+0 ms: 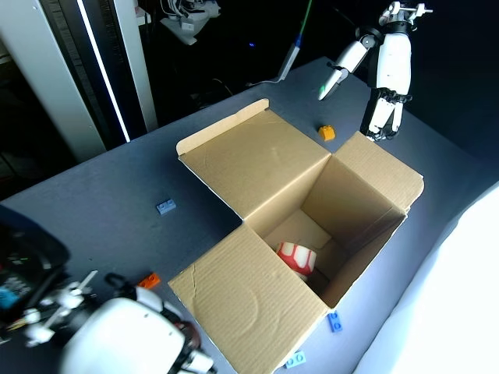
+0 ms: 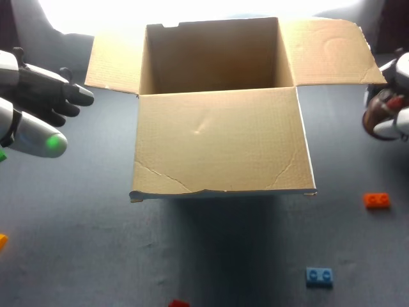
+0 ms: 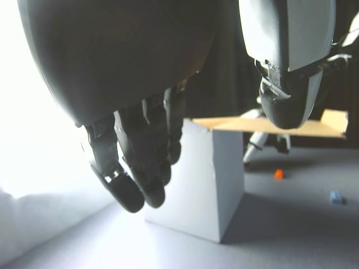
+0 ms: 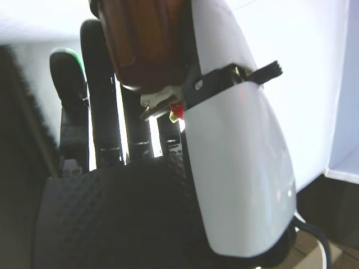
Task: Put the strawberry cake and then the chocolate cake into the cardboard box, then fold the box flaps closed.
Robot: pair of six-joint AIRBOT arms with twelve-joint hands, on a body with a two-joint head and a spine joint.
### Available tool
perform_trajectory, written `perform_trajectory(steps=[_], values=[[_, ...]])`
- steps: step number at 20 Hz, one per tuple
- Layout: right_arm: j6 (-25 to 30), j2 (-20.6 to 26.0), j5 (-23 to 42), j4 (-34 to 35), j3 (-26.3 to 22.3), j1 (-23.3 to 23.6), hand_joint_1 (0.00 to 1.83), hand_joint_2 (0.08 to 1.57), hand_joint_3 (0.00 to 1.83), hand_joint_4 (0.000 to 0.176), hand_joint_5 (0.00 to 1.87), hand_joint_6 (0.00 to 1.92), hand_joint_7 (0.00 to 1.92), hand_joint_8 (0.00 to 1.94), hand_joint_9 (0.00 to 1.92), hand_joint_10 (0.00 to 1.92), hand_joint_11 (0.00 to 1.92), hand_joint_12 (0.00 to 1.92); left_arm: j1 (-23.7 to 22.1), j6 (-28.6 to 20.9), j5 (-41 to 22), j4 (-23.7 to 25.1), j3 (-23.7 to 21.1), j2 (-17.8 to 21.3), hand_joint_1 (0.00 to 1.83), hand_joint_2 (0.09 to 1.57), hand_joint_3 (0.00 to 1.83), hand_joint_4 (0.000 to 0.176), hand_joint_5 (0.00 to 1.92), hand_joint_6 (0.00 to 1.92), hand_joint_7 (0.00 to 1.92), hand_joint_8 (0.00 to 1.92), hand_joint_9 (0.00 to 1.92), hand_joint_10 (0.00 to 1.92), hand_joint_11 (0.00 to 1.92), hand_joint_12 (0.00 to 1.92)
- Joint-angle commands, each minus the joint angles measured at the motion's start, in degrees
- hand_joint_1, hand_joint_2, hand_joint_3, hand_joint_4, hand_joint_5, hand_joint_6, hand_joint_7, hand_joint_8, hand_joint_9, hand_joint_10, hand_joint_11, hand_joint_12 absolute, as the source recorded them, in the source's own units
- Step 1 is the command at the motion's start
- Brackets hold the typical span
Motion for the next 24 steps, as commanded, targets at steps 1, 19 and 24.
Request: perform_trajectory(steps=[1, 19, 24], values=[[0.2, 1.9, 6.4, -0.7, -0.4, 1.0, 1.16, 1.22, 0.00, 0.005, 0.75, 1.28, 0.82, 1.32, 0.66, 1.14, 0.38, 1.66, -0.3, -0.9, 3.0, -2.4, 0.0, 0.9, 0.54, 1.09, 0.00, 0.030, 0.21, 0.00, 0.32, 0.00, 0.45, 0.00, 0.00, 1.25], [0.3, 12.6, 3.6, -5.9, -7.6, 17.0, 1.16, 1.23, 0.00, 0.000, 0.73, 1.28, 0.81, 1.36, 0.62, 1.24, 0.36, 1.71, 2.7, -12.7, 9.7, 2.7, -1.3, 1.3, 0.55, 1.09, 0.00, 0.032, 0.21, 0.00, 0.33, 0.00, 0.45, 0.00, 0.00, 1.25], [0.3, 10.4, 3.7, -8.7, -8.5, 20.0, 1.16, 1.23, 0.00, 0.019, 0.75, 1.30, 0.79, 1.35, 0.59, 1.21, 0.34, 1.65, 2.3, -12.6, 11.5, 2.8, -1.3, 1.1, 0.53, 1.09, 0.00, 0.030, 0.20, 0.00, 0.33, 0.00, 0.46, 0.01, 0.00, 1.25]])
